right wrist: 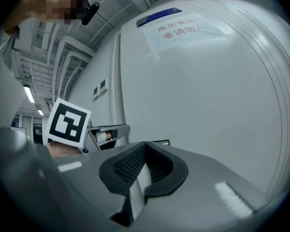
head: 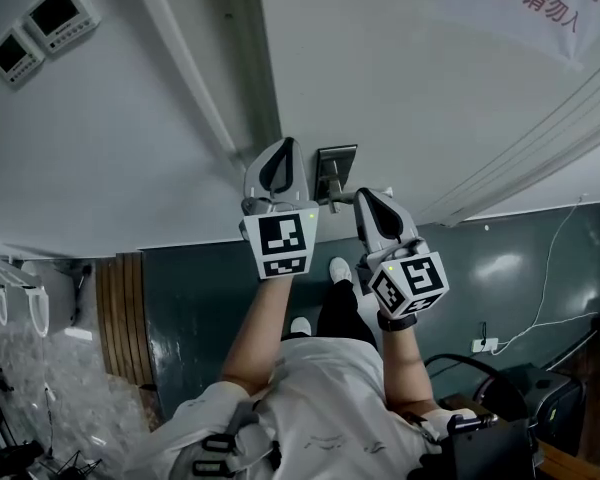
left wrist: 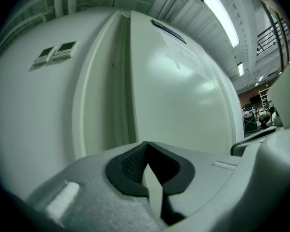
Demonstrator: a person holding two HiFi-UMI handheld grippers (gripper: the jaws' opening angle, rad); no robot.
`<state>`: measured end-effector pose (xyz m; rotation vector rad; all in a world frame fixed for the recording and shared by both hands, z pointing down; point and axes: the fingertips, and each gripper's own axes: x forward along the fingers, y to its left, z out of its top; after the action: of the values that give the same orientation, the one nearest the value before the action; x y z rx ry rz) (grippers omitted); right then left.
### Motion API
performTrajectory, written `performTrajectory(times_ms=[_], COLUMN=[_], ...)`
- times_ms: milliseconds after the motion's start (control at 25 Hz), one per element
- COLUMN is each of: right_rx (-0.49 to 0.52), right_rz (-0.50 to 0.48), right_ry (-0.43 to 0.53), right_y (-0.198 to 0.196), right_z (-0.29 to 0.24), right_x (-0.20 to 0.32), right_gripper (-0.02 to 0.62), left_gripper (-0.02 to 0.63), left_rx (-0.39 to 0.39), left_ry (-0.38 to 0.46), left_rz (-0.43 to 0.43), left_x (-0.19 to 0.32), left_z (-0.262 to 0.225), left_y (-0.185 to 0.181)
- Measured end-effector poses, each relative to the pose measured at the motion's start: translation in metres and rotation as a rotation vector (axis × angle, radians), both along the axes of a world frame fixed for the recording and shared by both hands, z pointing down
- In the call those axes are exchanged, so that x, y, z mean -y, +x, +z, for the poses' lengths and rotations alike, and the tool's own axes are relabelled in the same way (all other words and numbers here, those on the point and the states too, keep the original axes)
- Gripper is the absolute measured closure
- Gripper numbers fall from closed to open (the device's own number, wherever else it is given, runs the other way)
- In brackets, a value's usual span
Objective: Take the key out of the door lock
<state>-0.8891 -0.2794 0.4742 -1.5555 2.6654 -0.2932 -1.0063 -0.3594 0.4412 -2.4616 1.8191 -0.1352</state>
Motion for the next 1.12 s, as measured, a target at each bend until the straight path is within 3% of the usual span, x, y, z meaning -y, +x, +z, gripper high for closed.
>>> performTrajectory(times_ms=[560, 760, 920, 960, 1000, 1120], right_rx=[-0.012, 0.005, 0.1, 0.116, 0.128, 0.237], right_rz=[0.013, 0.058, 0.033, 0.023, 0.022, 0.039], right_ry=[-0.1, -0.2, -0.344, -0.377, -0.402, -0.436], right_y=[0.007, 0.013, 0.013, 0.011, 0.01, 0.009], right_z=[0.049, 0.1, 0.155, 0.168, 0.179, 0.199], right_x=[0.01, 0.006, 0.005, 0.004, 0.004, 0.01], right_gripper=[0.589, 0.588, 0.582, 0.475, 0.421, 0.398], left_gripper=[0.606, 0.606, 0.606, 0.607, 0.606, 0.606], left_rx=[-0.003, -0.005, -0.03, -0.03, -0.029, -0.023], left_ry=[-0.005, -0.01, -0.015, -0.015, -0.015, -0.02], left_rz=[0.006, 0.02, 0.035, 0.035, 0.034, 0.034], left_x=[0.02, 0.019, 0.019, 0.019, 0.019, 0.019], left_z=[-0.003, -0.004, -0.004, -0.004, -0.004, -0.003], left_y=[0.003, 0.003, 0.002, 0.002, 0.002, 0.002])
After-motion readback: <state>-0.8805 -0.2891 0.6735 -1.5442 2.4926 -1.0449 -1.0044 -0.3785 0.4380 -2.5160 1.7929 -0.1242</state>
